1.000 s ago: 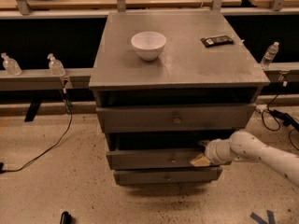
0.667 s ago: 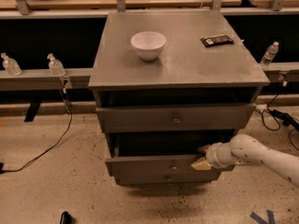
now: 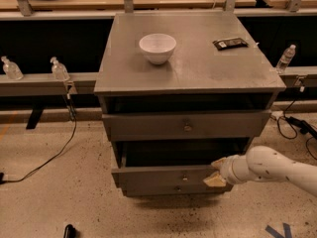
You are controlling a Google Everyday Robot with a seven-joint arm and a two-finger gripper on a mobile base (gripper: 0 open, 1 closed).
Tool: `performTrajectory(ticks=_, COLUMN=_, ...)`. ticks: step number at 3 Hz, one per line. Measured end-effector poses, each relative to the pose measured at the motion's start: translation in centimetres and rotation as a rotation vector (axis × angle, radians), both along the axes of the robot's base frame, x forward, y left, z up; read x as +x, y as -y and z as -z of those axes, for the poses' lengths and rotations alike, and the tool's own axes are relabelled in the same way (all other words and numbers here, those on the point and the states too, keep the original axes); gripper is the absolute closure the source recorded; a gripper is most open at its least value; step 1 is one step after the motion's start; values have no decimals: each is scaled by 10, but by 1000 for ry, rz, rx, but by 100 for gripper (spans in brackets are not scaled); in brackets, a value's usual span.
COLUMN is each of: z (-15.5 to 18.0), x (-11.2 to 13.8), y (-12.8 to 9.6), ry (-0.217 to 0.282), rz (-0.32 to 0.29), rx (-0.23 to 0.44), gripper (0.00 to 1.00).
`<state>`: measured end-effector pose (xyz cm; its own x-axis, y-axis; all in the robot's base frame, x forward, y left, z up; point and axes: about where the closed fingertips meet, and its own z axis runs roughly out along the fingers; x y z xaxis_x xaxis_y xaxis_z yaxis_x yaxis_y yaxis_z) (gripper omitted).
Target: Open middle drawer
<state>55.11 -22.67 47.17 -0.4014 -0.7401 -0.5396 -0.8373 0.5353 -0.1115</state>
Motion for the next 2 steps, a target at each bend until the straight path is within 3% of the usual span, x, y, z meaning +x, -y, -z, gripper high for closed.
performTrajectory(ticks=1, z=-12, x=-11, y=2, ry=14, rz=19, rx=0, gripper=45)
performTrajectory(ticks=2, z=-8, x=-1, y=10, ry=53, rz=-1, rx=-35, gripper=50)
